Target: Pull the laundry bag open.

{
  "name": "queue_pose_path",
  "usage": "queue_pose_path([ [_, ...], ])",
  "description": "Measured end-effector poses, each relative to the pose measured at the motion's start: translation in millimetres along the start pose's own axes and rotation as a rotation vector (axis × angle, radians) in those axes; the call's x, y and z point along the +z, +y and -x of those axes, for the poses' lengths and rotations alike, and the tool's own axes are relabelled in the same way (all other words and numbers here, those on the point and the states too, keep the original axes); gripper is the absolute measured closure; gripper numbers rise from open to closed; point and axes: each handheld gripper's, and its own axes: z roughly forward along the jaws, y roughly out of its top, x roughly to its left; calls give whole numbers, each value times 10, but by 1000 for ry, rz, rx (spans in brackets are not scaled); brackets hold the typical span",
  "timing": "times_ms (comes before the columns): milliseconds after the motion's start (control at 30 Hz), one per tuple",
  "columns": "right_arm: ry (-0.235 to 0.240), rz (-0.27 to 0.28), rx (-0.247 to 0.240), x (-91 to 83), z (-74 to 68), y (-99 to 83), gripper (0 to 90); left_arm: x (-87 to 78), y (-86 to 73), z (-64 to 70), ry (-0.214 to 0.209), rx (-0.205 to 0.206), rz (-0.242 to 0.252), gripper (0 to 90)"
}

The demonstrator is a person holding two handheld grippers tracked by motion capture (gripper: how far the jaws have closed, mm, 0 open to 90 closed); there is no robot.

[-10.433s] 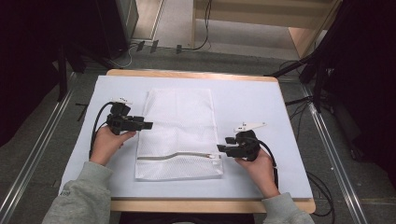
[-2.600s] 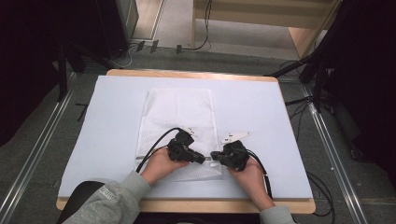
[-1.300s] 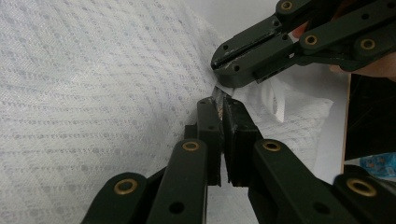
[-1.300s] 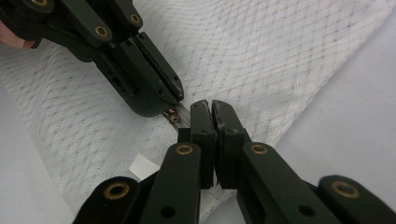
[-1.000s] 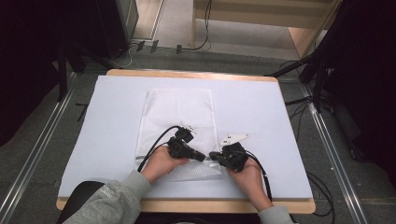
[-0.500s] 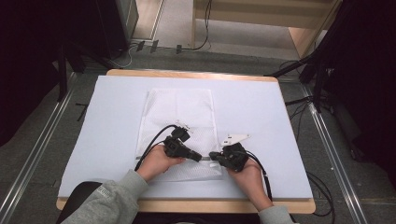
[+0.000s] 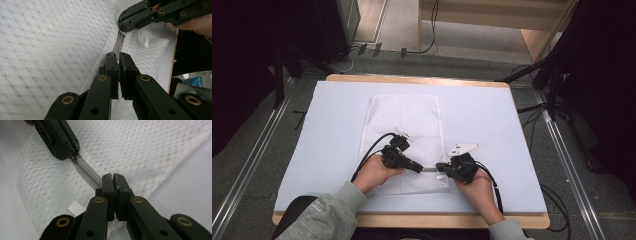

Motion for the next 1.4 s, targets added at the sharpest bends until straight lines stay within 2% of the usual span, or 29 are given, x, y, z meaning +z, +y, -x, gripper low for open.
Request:
queue_pose_path([
  [200, 12, 2, 15, 0, 14, -3, 899, -38, -34, -3, 3, -6, 0, 880],
  [767, 21, -11, 8, 0, 30, 13, 898, -174, -132, -67, -3, -28, 5, 879],
  [1033, 24, -12, 21, 0, 31, 12, 897, -245, -174, -103, -1, -42, 5, 879],
  [1400, 27, -16, 13, 2, 36, 19, 897, -322, -216, -126, 2, -40, 3, 880],
])
